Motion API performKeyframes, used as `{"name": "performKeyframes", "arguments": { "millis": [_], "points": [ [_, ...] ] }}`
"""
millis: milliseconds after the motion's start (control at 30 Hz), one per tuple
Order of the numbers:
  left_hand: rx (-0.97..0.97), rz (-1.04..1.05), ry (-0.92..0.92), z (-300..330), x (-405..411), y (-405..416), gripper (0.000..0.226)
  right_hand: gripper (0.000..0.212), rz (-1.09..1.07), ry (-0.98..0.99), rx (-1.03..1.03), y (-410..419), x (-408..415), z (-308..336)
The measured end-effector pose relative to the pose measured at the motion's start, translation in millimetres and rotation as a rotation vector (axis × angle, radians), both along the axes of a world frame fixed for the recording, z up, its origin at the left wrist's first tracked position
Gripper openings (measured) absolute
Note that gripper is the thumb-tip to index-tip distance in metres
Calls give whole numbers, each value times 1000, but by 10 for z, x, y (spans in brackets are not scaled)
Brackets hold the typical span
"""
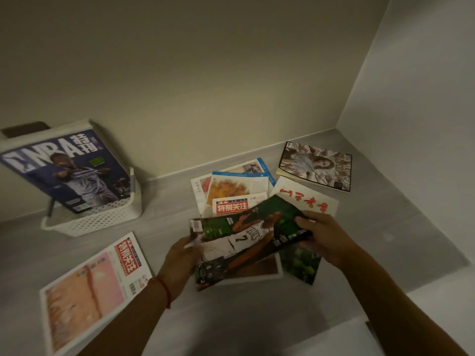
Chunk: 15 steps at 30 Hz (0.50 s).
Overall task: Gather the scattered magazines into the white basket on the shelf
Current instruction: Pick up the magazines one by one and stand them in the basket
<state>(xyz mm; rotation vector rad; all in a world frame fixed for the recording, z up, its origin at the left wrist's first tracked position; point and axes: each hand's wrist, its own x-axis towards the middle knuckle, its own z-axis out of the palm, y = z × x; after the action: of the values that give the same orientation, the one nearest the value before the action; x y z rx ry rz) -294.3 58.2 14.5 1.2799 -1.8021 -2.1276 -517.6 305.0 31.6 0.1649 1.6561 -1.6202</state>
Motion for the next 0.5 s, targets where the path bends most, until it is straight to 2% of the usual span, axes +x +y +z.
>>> {"name": "performKeyframes", "arguments": {
  "millis": [33, 67, 100, 133, 200, 233, 267, 300, 333, 400, 433, 500],
  "points": [
    [-241, -10, -161, 46, 50, -60, 48, 16, -21, -30, -48, -134, 17, 93],
    [-495, -30, -249, 132, 102, -81, 60, 16, -32, -41, -76, -279, 41, 187],
    [-707, -112, -214, 257, 144, -64, 67, 17, -34, -37, -89, -419, 73, 281],
    [-802, -238, -84, 399, 148, -8, 67, 17, -18, -22, -89, -561, 109, 369],
    [-830, -520, 88, 575, 98, 135, 60, 19, 51, 14, -112, -843, 213, 542],
    [-977, -592, 93, 573, 77, 183, 60, 21, 96, 9, -147, -975, 259, 628],
    [-1167, -589, 38, 566, 58, 176, 62, 23, 143, -6, -189, -1083, 289, 704],
    [-1266, -511, -29, 580, 57, 114, 62, 24, 201, -22, -236, -1178, 302, 778],
    [-1279, -402, -48, 606, 67, 13, 60, 28, 261, -37, -288, -1250, 302, 835],
    [-1133, -161, 28, 656, 178, -249, 47, 41, 332, -16, -344, -1379, 281, 891],
    [-1031, -56, 49, 718, 258, -385, 39, 42, 344, 58, -309, -1450, 282, 884],
    [-773, 100, 133, 803, 422, -622, 27, 30, 385, 341, -133, -1591, 360, 793]
  ]
}}
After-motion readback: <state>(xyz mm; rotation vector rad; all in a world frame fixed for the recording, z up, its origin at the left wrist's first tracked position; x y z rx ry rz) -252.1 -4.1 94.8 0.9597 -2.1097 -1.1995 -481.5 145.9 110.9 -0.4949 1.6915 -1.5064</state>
